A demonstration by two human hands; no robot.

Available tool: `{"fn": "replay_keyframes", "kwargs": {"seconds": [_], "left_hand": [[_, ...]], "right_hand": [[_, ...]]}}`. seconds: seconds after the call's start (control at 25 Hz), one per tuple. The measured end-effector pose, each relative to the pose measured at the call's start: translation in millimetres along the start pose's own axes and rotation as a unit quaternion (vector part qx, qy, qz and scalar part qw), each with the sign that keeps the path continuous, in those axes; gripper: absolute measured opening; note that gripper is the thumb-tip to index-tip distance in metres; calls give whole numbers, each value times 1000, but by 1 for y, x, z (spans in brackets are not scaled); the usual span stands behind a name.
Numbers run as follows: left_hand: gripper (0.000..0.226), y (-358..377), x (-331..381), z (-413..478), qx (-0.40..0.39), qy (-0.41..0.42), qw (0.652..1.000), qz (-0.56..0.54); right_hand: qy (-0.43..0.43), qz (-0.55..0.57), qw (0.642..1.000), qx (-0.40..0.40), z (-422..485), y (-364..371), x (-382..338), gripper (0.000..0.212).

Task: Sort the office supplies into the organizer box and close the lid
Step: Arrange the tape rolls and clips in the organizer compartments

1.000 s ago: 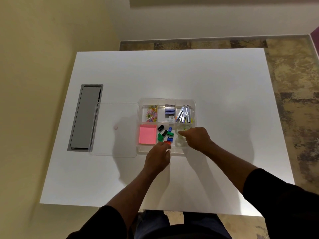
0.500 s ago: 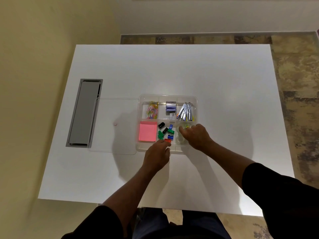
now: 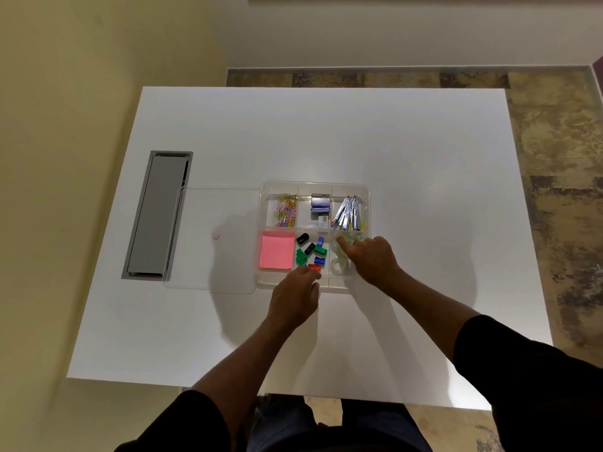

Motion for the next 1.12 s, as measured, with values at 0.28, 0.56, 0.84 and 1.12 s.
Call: {"fn": "replay_keyframes", "kwargs": {"seconds": [0.28,0.56,0.84,1.12], "left_hand": [[43,2,3,-1,-7,23,999,28],[69,21,5,6,-89,82,984,129],[71,27,4,7,-90,90,981,149],[67,25,4,7,-78,84,986,120]], "right_hand": [[249,225,941,-34,-31,-7,-15,24],[230,245,933,-129,-26,-2,-33,27],[228,232,935,-138,-23,0,-34,30],[262,253,931,-9,-26,-14,-29,24]]}}
Point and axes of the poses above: each hand's wrist, its own z-axis towards the middle knuckle, its own y-axis out of the palm, x = y × z, the point moved 2 cm from there along z, towards the middle knuckle, and after that the axes turned 6 degrees about -y, right-handed, at the moved point
